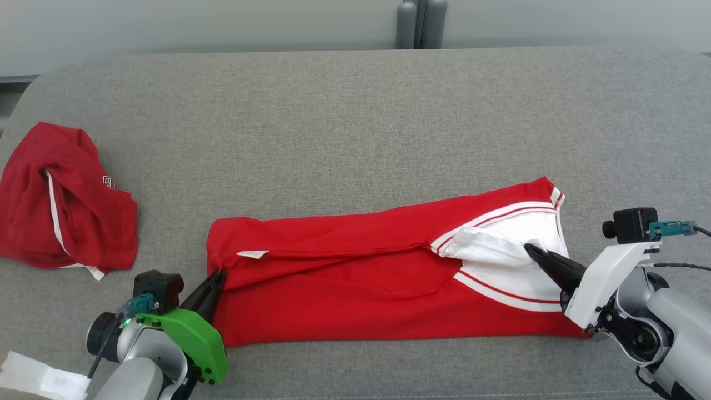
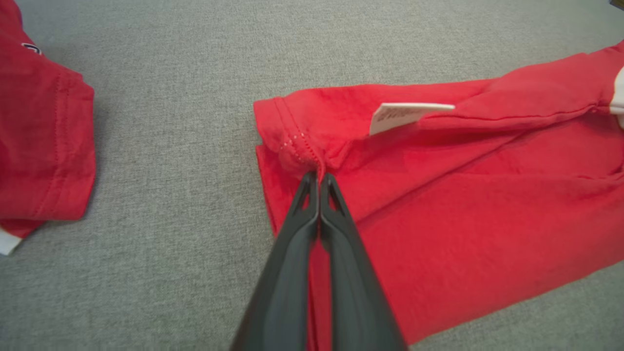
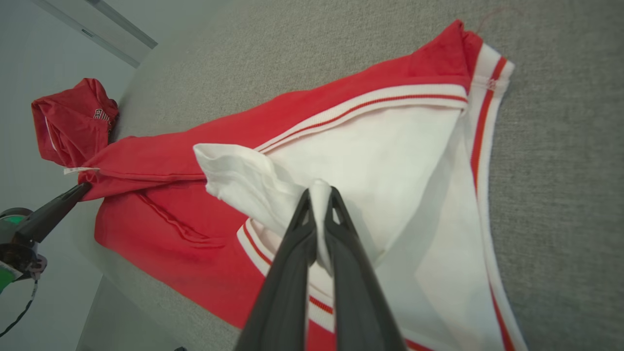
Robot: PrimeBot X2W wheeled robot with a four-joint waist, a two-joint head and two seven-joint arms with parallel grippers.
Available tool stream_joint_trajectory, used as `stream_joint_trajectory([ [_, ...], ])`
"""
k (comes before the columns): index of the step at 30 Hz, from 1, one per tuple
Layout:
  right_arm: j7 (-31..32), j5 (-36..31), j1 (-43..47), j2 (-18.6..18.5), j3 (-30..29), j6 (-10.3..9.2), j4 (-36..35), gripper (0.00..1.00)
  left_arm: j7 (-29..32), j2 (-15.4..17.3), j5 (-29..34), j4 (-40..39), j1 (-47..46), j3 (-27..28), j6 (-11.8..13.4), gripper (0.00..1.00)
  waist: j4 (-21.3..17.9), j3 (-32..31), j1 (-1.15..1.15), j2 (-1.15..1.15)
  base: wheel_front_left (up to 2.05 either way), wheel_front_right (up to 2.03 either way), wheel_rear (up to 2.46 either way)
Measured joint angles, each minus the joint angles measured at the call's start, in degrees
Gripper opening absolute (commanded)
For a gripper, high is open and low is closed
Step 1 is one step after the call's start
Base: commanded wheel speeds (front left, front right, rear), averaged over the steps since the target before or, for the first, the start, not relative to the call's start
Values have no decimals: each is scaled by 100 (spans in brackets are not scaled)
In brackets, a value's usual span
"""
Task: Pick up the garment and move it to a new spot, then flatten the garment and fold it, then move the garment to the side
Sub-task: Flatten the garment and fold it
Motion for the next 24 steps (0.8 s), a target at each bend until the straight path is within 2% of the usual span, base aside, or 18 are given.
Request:
stream_joint_trajectory([
  [2, 1, -7, 2, 19, 18, 0, 34, 32, 29, 0, 0, 18, 0, -1, 1, 40, 14, 14, 0, 0, 0, 0, 0],
  [3, 1, -15, 2, 31, 34, 0, 56, 44, 31, -1, 0, 23, 0, -1, 1, 76, 21, 20, 0, 0, 0, 0, 0],
  [4, 2, -22, 3, 44, 48, 0, 86, 74, 33, -2, 0, 32, 0, 0, 1, 100, 26, 26, 0, 0, 0, 0, 0],
  [5, 2, -24, 3, 51, 60, 0, 114, 100, 47, -4, 0, 38, 0, 0, 1, 100, 31, 32, 0, 0, 0, 0, 0],
  [14, -24, -26, 16, 134, 48, 0, 276, 100, 83, -7, -53, 75, -1, 44, 70, 100, 39, 42, 0, 0, 0, 0, 0],
  [24, -550, -9, 28, 104, -271, 0, 293, 100, -36, 9, -52, -185, -4, 171, 183, 100, 39, -21, 0, 0, 0, 0, 0],
])
